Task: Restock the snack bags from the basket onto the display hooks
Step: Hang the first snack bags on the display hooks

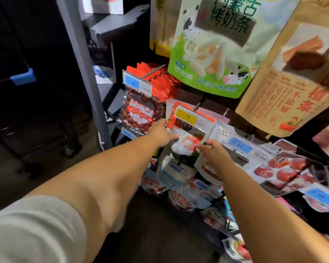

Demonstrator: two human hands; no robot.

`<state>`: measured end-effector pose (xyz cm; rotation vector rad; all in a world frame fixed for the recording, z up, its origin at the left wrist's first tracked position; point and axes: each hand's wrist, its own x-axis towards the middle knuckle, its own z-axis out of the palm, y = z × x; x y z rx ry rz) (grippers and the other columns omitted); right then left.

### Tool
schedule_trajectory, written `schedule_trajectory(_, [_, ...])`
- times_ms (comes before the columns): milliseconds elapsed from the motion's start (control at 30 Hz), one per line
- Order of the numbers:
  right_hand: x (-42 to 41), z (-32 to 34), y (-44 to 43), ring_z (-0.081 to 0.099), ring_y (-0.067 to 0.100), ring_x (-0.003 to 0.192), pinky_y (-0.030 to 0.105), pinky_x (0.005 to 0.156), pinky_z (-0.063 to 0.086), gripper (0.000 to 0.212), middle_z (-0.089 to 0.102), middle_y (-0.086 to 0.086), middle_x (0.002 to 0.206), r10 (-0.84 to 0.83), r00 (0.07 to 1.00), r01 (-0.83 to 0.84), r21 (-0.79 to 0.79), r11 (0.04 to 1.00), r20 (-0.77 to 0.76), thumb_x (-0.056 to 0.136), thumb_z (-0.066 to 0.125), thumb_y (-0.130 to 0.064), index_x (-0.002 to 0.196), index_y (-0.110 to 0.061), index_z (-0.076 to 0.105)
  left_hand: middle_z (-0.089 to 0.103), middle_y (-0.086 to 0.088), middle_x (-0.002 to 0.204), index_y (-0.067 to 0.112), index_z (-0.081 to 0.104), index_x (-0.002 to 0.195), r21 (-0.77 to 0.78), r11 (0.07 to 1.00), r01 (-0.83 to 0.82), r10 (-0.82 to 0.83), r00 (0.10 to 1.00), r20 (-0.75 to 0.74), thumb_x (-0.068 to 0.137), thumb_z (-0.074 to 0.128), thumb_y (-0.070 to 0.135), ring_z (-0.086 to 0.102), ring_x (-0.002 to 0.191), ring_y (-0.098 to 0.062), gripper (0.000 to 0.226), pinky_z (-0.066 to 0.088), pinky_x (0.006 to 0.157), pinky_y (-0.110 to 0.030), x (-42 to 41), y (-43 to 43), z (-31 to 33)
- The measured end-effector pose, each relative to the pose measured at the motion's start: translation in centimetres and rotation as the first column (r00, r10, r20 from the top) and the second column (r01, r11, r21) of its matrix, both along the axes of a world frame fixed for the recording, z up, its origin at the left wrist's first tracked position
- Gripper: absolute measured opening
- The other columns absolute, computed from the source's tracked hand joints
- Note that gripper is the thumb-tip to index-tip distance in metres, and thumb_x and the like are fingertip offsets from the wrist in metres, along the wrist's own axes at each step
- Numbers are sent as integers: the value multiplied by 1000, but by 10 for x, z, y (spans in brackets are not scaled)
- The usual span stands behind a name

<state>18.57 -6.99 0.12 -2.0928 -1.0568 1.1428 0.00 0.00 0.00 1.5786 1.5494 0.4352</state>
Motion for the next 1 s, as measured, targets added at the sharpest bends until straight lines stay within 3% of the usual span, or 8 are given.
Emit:
schedule_trajectory(200, [-10,-3,16,60,23,101,38,87,51,33,65,3,108,18,999,-15,79,997,-40,91,64,-39,117,-19,59,51,-9,138,10,26,150,-58,998,-36,45,988,146,87,74,27,50,126,-31,81,41,108,-44,2,13,-1])
schedule_trajectory(333, [-14,-8,17,65,20,96,32,79,50,18,68,0,99,-14,990,38,169,985,-140,92,67,-31,104,-20,61,58,-9,132,11,27,150,-98,995,-24,44,977,209,87,75,25,56,121,-30,81,43,106,-45,1,16,-7])
schedule_trajectory(467, [-19,-10,12,70,22,85,31,70,55,5,73,4,89,-77,955,142,215,966,-285,90,71,-20,89,-21,66,48,-11,143,11,25,152,-110,993,-37,66,959,274,88,73,19,51,125,-27,81,41,103,-33,0,9,-10])
schedule_trajectory(567, [-21,-11,7,71,31,95,46,85,58,10,74,10,94,-90,922,175,198,964,-377,88,71,-16,94,-19,64,59,-10,131,9,32,148,-108,993,-44,75,949,305,89,73,22,57,115,-23,73,42,102,-34,0,3,-11])
schedule_trajectory(700, [-24,-16,-5,72,28,96,51,87,57,9,75,6,95,-81,906,193,236,952,-416,93,66,-22,101,-25,65,66,-4,113,14,59,124,-114,993,-29,62,954,293,87,73,32,62,105,-21,43,46,95,-32,-5,-6,-17])
schedule_trajectory(833, [-29,-14,-17,71,20,86,40,76,58,11,74,-1,88,-98,908,238,308,921,-407,99,58,-18,96,-27,65,72,5,98,24,69,102,-169,986,6,59,922,382,84,76,39,67,95,-16,24,51,88,-29,-17,-16,-24])
schedule_trajectory(933, [-34,-6,-25,70,15,79,33,68,57,13,72,-1,87,-55,903,217,340,915,-427,100,55,-14,98,-23,65,73,7,101,25,67,112,-269,960,75,69,868,491,71,81,53,65,101,-12,51,47,96,-30,-27,-28,-23])
schedule_trajectory(1000, [-35,-3,-32,67,9,67,30,60,55,11,69,-1,81,-23,905,191,356,915,-425,101,54,-14,97,-20,62,70,5,112,22,62,119,-344,928,143,74,835,546,75,81,42,62,113,-15,51,47,99,-28,-31,-39,-22])
